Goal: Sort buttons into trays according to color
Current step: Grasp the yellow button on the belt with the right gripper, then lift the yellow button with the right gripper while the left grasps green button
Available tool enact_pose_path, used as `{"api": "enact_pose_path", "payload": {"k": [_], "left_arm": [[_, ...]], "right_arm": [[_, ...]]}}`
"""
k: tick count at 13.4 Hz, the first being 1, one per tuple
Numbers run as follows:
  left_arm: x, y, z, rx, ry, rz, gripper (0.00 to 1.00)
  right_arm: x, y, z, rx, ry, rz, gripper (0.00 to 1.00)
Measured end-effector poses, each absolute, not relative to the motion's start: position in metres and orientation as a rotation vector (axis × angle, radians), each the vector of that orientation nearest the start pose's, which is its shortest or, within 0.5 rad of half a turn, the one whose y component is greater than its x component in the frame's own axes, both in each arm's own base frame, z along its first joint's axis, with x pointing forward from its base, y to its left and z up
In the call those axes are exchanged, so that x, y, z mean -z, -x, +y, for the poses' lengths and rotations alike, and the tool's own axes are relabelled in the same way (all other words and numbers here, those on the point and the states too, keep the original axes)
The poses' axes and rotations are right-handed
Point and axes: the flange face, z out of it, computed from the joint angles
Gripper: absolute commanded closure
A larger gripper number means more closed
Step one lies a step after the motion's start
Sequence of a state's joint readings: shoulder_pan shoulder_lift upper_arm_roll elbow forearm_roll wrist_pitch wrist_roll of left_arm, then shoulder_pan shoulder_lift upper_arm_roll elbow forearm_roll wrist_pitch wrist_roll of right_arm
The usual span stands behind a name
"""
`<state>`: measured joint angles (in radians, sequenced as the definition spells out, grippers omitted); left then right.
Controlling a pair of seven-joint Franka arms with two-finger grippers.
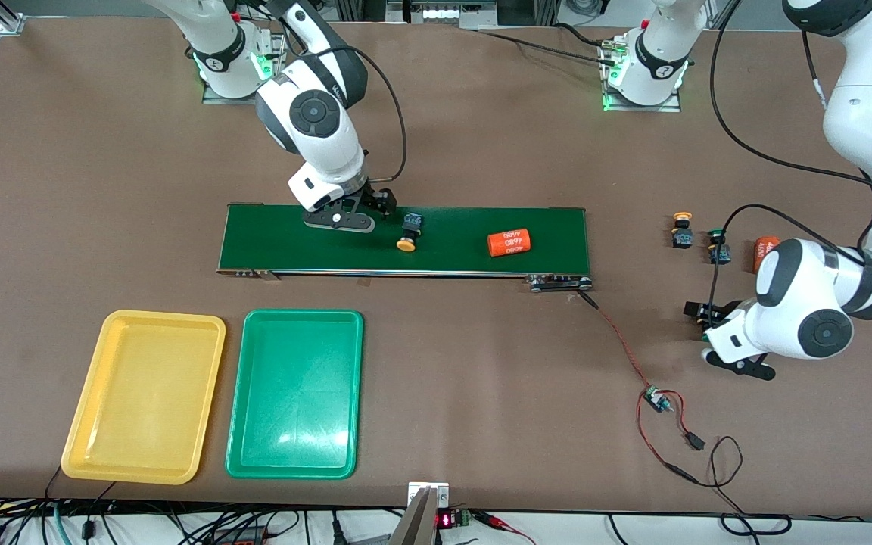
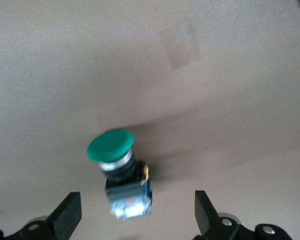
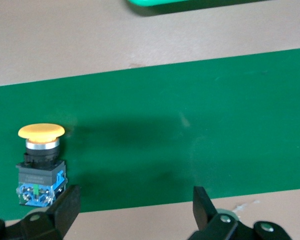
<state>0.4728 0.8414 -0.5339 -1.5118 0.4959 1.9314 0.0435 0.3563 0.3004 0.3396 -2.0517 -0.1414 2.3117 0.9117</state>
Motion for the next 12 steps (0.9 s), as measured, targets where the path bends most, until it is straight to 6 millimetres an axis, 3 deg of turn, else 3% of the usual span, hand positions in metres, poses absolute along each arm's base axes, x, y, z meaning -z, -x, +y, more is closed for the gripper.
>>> {"api": "enact_pose_path", "payload": {"k": [1,4,7,9,12], "left_arm": [[-0.181,-0.673,0.046,-0.436,3.064,0.396,0.46],[-0.164,-0.666,0.055,-0.468,3.074,0.379,0.76],[-0.167,-0.667,0.052,-0.459,3.075,0.386,0.78],[-0.176,-0.670,0.039,-0.451,3.081,0.415,0.78],[-0.218,-0.671,-0.002,-0.566,3.076,0.466,0.78]], "right_arm": [[-0.300,-0.457,0.371,-0.008,3.156,0.214,0.00],[-0.309,-0.467,0.377,0.016,3.139,0.225,0.00],[-0.303,-0.474,0.390,0.002,3.125,0.236,0.00],[-0.292,-0.476,0.398,-0.021,3.123,0.242,0.00],[-0.279,-0.477,0.399,-0.051,3.127,0.261,0.00]]}}
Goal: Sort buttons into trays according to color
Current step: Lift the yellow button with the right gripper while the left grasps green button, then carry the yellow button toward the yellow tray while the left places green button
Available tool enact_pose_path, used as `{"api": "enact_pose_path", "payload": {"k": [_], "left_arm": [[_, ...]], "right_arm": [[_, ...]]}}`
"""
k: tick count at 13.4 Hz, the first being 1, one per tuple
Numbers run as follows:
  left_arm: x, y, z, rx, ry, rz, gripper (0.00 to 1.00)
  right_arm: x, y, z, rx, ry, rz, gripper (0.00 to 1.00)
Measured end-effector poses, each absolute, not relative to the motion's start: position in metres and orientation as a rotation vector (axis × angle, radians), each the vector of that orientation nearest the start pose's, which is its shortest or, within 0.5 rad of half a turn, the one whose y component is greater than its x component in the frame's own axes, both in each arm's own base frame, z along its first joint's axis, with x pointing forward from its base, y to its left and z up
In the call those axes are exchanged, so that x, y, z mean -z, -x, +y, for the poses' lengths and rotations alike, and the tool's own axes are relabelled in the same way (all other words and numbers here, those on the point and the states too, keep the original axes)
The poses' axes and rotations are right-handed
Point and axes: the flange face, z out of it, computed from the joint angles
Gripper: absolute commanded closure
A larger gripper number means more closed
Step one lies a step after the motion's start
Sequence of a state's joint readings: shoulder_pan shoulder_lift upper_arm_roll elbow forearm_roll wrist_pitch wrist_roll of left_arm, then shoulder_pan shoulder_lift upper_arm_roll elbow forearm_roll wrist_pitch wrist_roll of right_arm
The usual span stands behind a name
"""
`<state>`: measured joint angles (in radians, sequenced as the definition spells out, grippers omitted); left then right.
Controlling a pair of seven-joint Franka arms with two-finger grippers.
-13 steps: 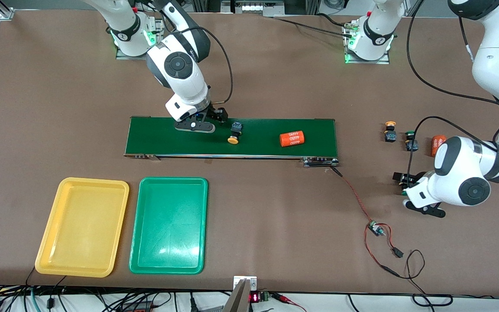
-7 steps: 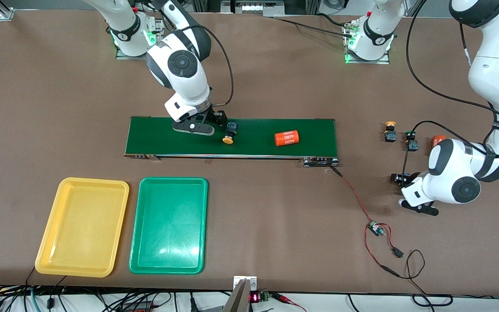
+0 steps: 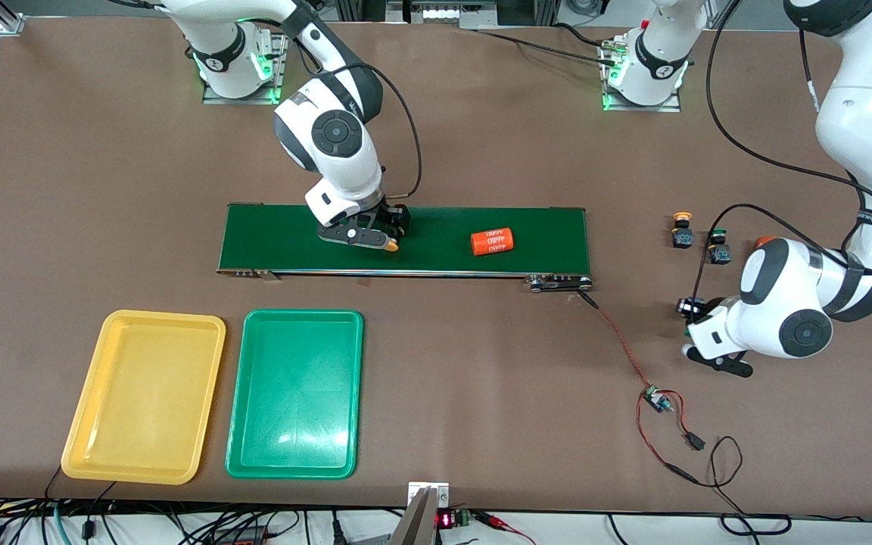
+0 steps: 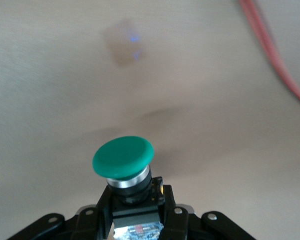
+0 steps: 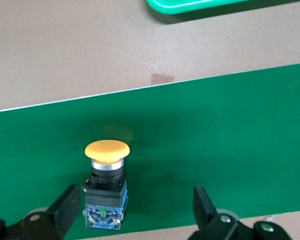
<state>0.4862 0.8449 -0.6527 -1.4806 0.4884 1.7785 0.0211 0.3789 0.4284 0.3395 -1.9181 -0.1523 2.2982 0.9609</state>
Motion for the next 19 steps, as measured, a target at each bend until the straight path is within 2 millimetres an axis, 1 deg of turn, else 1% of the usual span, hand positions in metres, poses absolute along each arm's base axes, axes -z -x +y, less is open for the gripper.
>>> {"api": "enact_pose_path", "payload": {"k": [2,3,5,6,7,8,9,10,11,13,14,15,16,17,19], "left_arm": [[-0.246,-0.661,-0.040,-0.684,3.113,0.453,0.78],[-0.255,-0.656,-0.058,-0.733,3.134,0.442,0.78],[-0.264,-0.644,-0.093,-0.818,3.180,0.436,0.77],[-0.265,-0.637,-0.109,-0.866,3.206,0.422,0.77],[-0.265,-0.630,-0.122,-0.913,3.227,0.414,0.77],[-0.263,-0.623,-0.136,-0.954,3.240,0.416,0.77],[-0.261,-0.614,-0.153,-0.981,3.251,0.409,0.77],[-0.259,-0.602,-0.176,-0.995,3.259,0.382,0.77],[-0.258,-0.591,-0.196,-0.998,3.258,0.345,0.77],[-0.259,-0.575,-0.231,-0.973,3.267,0.284,0.76],[-0.259,-0.571,-0.245,-0.951,3.274,0.272,0.76],[-0.256,-0.567,-0.257,-0.929,3.283,0.271,0.66],[-0.251,-0.562,-0.267,-0.918,3.285,0.266,0.31],[-0.245,-0.557,-0.272,-0.917,3.280,0.250,0.00],[-0.238,-0.557,-0.268,-0.928,3.269,0.225,0.00]], "right_arm": [[-0.269,-0.477,0.399,-0.073,3.133,0.264,0.00],[-0.265,-0.477,0.399,-0.082,3.136,0.264,0.00],[-0.260,-0.479,0.400,-0.090,3.137,0.265,0.00],[-0.258,-0.480,0.401,-0.094,3.135,0.267,0.04],[-0.255,-0.482,0.401,-0.097,3.135,0.269,0.14],[-0.253,-0.483,0.401,-0.101,3.136,0.270,0.26],[-0.251,-0.484,0.401,-0.104,3.137,0.272,0.43],[-0.249,-0.486,0.400,-0.105,3.138,0.274,0.58],[-0.249,-0.487,0.399,-0.105,3.138,0.277,0.70],[-0.249,-0.488,0.397,-0.105,3.137,0.283,0.88],[-0.249,-0.490,0.396,-0.104,3.137,0.288,0.91],[-0.250,-0.491,0.394,-0.102,3.136,0.293,0.91],[-0.252,-0.495,0.393,-0.093,3.132,0.300,0.92],[-0.258,-0.501,0.392,-0.085,3.130,0.310,0.92],[-0.279,-0.519,0.385,-0.093,3.149,0.319,0.92]]}}
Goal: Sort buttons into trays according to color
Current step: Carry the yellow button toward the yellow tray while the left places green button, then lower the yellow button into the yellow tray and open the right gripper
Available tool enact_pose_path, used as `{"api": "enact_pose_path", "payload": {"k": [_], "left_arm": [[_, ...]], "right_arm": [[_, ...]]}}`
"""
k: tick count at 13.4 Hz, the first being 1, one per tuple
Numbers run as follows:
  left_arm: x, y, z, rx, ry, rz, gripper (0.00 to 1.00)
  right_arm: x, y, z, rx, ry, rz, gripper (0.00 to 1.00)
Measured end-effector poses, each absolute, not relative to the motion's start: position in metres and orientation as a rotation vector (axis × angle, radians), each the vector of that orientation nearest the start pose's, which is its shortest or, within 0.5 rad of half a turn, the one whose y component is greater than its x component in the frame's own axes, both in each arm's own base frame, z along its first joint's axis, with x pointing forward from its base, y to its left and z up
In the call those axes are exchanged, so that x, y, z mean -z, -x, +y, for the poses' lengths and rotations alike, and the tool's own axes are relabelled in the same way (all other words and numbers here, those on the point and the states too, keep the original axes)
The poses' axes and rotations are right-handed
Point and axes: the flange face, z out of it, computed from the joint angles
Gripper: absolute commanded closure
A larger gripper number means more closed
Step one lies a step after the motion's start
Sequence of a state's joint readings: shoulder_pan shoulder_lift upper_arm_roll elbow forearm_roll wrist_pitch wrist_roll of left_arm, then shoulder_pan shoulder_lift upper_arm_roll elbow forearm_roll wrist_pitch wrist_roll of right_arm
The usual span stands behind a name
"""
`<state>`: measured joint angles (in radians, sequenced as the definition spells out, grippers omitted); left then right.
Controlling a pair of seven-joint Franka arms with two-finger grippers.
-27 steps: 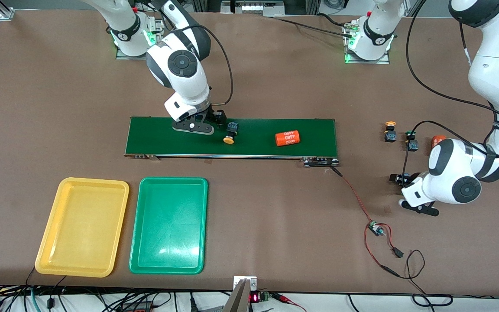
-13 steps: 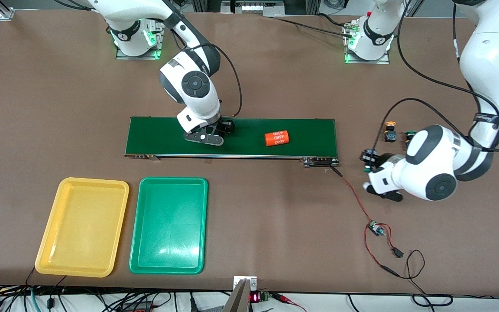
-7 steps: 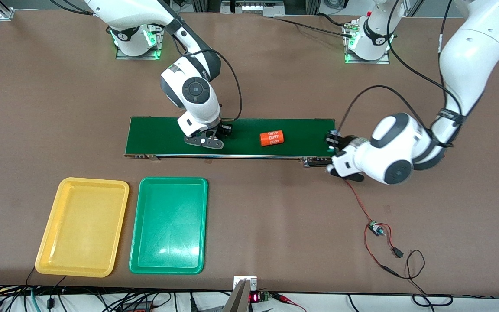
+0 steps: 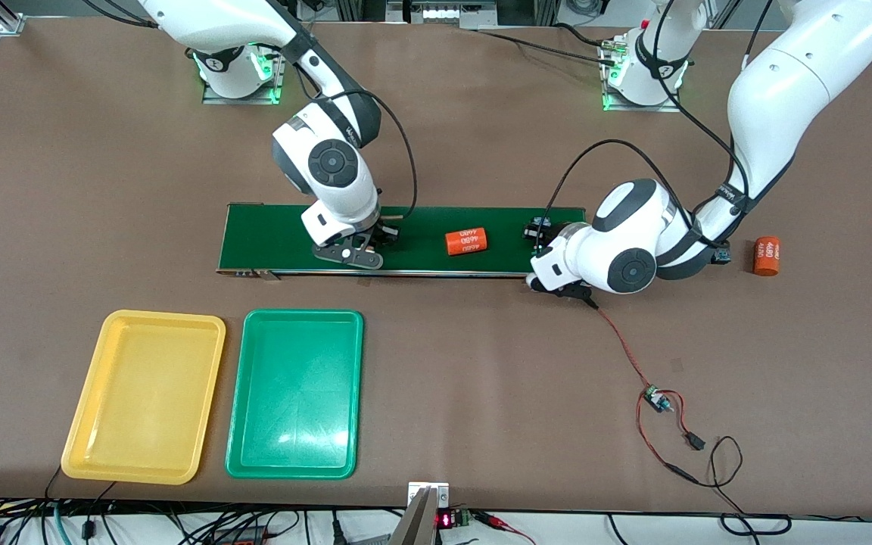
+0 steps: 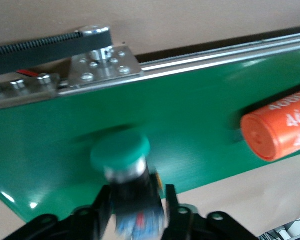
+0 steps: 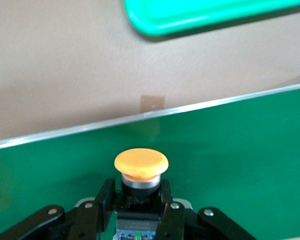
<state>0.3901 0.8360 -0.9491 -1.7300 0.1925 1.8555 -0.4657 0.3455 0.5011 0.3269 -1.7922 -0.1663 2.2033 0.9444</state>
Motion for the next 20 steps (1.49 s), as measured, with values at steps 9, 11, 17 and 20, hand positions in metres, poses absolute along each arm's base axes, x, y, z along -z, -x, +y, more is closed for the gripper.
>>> {"api": "enact_pose_path", "payload": {"k": [9,11,17,20], "left_arm": [[-0.328,-0.619,-0.160,-0.857,3.052,0.112,0.00],[-0.314,-0.615,-0.125,-0.906,2.916,0.084,0.00],[-0.195,-0.576,-0.041,-1.026,2.747,0.009,0.00],[-0.158,-0.548,-0.014,-1.018,2.759,0.055,0.01]], "right_arm": [[-0.429,-0.636,0.199,-0.138,3.219,-0.073,0.92],[-0.434,-0.647,0.153,-0.156,3.219,-0.132,0.90],[-0.422,-0.669,0.045,-0.159,3.271,-0.255,0.90],[-0.392,-0.685,-0.005,-0.123,3.259,-0.348,0.90]]}}
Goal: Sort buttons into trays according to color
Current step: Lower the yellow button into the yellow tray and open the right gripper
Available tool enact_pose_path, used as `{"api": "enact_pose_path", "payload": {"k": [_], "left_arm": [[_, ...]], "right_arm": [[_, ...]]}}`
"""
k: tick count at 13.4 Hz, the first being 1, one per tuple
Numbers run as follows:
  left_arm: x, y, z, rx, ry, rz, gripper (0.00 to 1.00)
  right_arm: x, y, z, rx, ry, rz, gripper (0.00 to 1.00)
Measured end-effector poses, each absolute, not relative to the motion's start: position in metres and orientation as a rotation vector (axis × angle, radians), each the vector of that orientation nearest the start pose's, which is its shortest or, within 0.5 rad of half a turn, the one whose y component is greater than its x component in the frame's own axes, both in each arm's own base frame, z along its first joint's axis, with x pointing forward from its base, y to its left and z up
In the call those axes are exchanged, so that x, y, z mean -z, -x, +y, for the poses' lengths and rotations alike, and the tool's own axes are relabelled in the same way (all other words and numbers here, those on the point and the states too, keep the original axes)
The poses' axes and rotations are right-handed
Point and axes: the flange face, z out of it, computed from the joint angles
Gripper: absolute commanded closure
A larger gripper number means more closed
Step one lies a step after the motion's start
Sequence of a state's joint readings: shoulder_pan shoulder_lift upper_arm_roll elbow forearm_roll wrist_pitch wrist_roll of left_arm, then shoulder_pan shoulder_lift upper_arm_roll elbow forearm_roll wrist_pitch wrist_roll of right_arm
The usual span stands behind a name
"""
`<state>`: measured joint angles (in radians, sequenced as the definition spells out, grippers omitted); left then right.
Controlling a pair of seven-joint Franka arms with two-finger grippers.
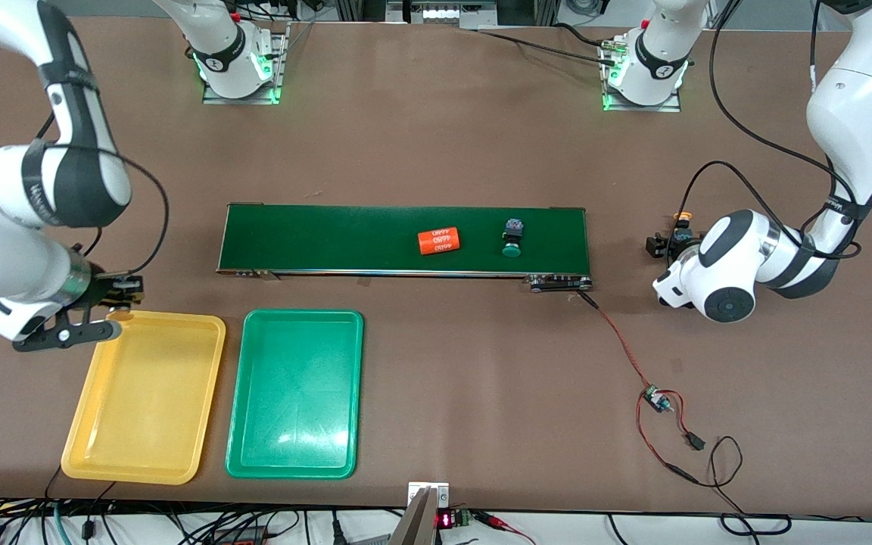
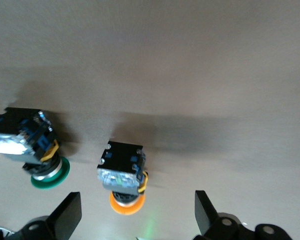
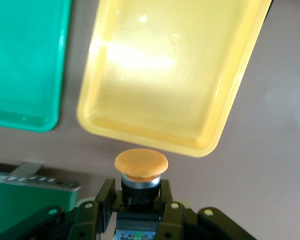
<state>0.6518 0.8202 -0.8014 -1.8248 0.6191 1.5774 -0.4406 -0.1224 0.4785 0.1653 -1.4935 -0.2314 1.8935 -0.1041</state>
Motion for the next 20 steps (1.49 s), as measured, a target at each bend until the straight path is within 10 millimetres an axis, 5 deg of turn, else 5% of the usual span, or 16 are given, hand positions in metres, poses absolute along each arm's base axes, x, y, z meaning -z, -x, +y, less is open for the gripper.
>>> {"api": "enact_pose_path", "payload": {"k": [3,4,6,10,15,20], "left_arm": [[-0.147,-0.535,-0.026,-0.991,2.752,0.136,0.18],[-0.144,-0.533,-0.028,-0.984,2.756,0.148,0.28],[-0.148,-0.535,-0.017,-0.979,2.762,0.179,0.32],[-0.149,-0.535,-0.005,-0.981,2.784,0.195,0.30],[-0.148,-0.534,-0.009,-0.974,2.791,0.206,0.02],[-0.149,-0.533,-0.012,-0.979,2.788,0.217,0.03]], "right_arm": [[-0.356,-0.698,-0.050,-0.058,3.253,-0.384,0.90],[-0.345,-0.701,-0.060,-0.041,3.258,-0.382,0.90],[-0.324,-0.708,-0.070,0.018,3.258,-0.402,0.90],[-0.289,-0.720,-0.089,0.160,3.271,-0.389,0.90],[-0.242,-0.723,-0.090,0.174,3.257,-0.396,0.89],[-0.230,-0.724,-0.086,0.184,3.251,-0.407,0.62]]}}
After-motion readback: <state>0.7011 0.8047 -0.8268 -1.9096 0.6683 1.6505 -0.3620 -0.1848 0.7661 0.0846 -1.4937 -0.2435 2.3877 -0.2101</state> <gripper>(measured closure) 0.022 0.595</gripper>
